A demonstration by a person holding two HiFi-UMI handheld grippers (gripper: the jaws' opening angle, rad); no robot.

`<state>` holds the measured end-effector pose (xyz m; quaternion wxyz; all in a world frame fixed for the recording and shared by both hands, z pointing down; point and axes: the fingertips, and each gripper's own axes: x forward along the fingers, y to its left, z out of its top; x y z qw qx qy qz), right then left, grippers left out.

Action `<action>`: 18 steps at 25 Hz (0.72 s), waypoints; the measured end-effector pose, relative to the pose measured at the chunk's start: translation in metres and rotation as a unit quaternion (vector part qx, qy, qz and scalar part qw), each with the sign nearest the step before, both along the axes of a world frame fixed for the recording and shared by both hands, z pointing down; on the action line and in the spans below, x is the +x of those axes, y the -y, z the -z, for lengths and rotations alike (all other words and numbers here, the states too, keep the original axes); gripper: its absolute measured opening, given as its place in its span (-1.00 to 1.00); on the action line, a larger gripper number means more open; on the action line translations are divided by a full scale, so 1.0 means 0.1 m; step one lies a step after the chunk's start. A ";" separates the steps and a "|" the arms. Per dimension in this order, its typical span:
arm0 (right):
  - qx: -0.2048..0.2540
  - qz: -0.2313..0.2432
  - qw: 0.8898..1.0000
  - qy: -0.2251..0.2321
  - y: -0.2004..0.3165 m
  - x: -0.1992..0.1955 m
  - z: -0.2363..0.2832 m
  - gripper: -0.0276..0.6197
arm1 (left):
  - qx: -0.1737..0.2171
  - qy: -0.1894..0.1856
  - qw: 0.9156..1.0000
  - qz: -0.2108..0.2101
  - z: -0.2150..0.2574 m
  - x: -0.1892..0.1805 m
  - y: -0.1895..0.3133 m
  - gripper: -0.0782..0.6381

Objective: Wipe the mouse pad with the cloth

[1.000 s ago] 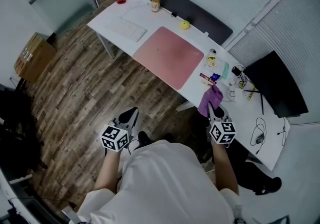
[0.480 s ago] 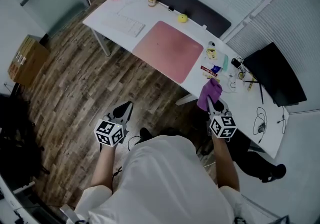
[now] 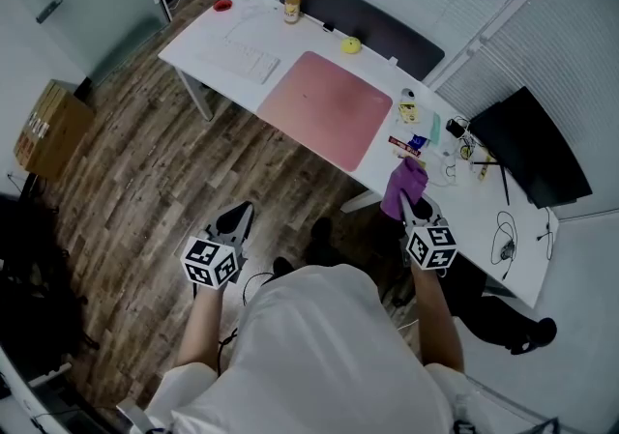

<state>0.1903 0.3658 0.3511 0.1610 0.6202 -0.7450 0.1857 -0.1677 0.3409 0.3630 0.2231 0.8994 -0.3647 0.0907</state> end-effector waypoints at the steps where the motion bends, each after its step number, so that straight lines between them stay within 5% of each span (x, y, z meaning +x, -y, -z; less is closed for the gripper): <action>1: -0.002 0.001 1.000 0.002 0.03 0.00 -0.02 -0.69 | -0.001 0.001 1.000 0.000 -0.01 0.01 0.02 -0.73; 18: -0.057 0.055 0.996 0.038 1.05 0.22 -0.65 -0.69 | -0.022 0.022 1.000 0.005 -0.18 0.62 0.86 -0.73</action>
